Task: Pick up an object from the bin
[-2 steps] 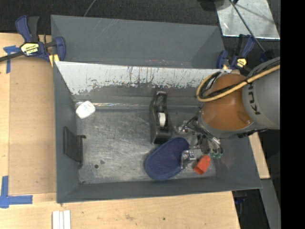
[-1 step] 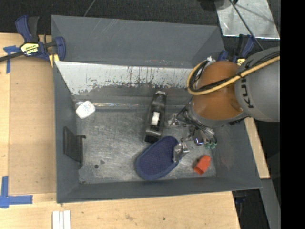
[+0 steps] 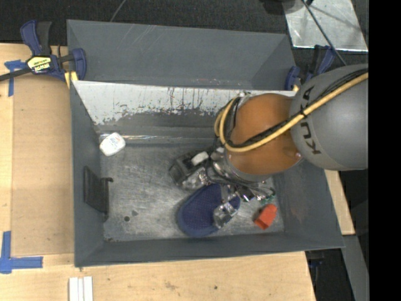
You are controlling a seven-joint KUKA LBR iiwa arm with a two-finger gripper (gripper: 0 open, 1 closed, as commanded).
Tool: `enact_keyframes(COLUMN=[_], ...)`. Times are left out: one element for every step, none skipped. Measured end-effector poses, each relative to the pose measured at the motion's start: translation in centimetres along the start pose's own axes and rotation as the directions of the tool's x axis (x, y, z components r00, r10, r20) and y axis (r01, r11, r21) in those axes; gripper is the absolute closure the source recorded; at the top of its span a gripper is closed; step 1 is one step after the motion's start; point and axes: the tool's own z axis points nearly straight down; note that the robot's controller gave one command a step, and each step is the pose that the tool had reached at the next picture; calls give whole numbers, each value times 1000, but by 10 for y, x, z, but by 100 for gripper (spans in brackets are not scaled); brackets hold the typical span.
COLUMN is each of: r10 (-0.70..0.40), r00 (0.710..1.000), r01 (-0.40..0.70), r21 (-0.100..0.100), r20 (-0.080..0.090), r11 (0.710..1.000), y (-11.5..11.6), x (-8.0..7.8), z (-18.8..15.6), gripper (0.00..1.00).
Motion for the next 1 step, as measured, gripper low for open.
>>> enact_keyframes(r10=[-445], r00=[896], r01=[445], r21=[1], r20=[0], r11=[896], y=[3], x=[4], z=[41], gripper=[0])
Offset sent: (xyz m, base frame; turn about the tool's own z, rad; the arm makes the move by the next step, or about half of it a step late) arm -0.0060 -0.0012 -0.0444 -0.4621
